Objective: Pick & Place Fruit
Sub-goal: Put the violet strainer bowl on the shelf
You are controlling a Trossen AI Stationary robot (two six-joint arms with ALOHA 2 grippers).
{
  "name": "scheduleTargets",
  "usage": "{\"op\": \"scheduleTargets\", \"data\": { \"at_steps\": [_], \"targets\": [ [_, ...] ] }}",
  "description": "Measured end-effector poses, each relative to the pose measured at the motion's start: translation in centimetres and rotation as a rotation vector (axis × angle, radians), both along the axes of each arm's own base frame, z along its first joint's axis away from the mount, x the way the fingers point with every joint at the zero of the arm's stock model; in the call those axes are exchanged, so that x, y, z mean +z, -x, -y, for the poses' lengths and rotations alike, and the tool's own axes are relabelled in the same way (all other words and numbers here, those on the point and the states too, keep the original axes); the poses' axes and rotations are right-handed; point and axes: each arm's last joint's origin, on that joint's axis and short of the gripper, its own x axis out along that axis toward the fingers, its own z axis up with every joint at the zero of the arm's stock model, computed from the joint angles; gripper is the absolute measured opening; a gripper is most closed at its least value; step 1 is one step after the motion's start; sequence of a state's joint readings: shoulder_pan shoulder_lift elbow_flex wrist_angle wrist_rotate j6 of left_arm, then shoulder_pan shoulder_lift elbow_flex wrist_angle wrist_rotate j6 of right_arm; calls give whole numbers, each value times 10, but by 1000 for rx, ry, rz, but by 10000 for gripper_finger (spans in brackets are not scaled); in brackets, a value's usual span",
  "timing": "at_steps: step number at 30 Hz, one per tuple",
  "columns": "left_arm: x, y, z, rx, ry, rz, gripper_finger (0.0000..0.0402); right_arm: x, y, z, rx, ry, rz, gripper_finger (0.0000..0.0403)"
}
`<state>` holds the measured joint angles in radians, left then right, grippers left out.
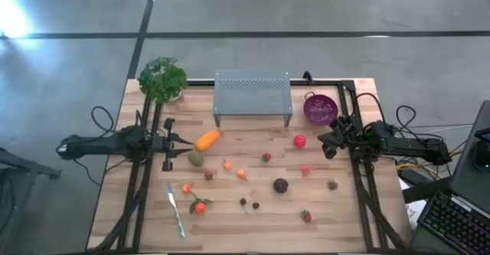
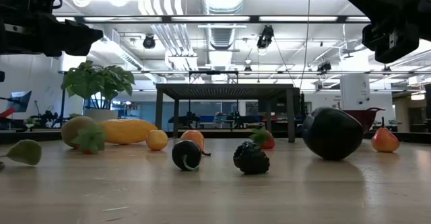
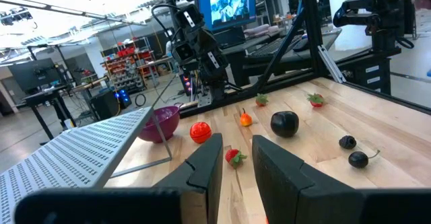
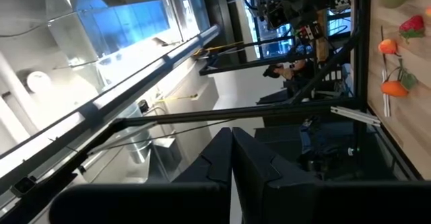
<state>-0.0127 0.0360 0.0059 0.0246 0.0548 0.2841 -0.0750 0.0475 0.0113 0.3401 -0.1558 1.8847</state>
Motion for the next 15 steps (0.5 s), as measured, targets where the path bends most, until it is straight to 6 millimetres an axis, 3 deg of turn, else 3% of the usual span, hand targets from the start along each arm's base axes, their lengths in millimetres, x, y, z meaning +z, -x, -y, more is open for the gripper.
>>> {"op": "scheduleTargets", "data": {
  "at_steps": [6,9,11,15],
  "targets": [
    [0,0,0,0,0,0,87,0,0,0,-1,0,0,8],
    [0,0,0,0,0,0,87,-2,-1,2,-88,68,-14,8],
    [0,0,0,0,0,0,87,-6,-2,5,-262,322,-66,8],
    [0,0,0,0,0,0,87,-8,3,19,-887,965,-353,8]
  ]
}}
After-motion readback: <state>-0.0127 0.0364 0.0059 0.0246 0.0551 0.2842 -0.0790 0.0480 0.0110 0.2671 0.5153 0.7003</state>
